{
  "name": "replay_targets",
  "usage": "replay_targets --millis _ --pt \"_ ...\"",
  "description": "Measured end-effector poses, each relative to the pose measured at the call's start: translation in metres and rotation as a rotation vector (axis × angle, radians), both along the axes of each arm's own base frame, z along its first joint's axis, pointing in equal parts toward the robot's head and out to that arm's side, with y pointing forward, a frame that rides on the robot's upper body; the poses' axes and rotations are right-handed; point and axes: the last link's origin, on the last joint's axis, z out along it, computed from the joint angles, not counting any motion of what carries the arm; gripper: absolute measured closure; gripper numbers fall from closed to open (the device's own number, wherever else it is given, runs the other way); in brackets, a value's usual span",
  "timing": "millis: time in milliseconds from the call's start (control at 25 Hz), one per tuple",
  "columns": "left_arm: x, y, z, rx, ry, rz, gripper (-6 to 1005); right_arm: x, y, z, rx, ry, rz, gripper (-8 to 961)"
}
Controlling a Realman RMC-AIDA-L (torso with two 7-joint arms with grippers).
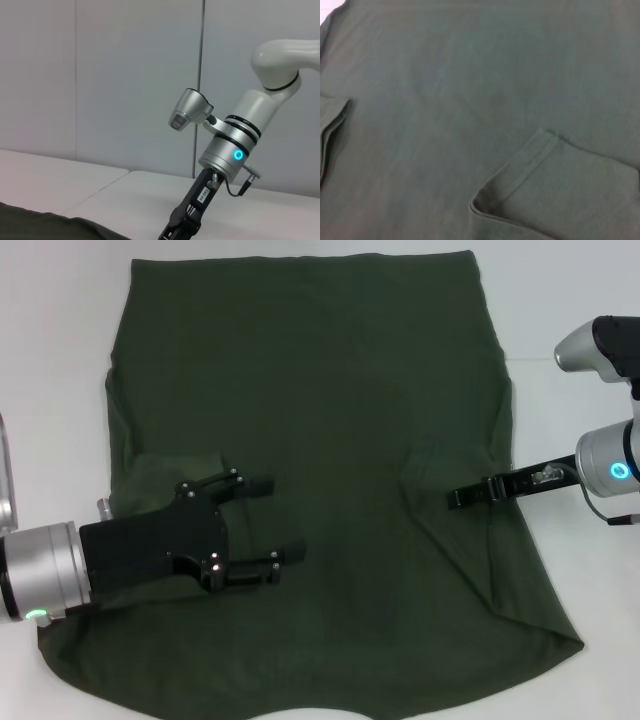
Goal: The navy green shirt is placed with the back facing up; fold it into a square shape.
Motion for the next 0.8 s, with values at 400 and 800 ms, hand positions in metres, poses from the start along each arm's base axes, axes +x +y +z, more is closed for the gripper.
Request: replay_targets --millis 400,800 --pt "-0.0002 -0.0003 0.0001 0.0 0.001 -0.001 122 0.0006 0.0004 -0.0016 0.012 0.0 0.001 379" --pt "0.0001 -0.0009 -0.0009 -0.005 0.005 -0.006 122 0.0027 -0.0003 -0.0014 0.015 -0.005 0.0 641"
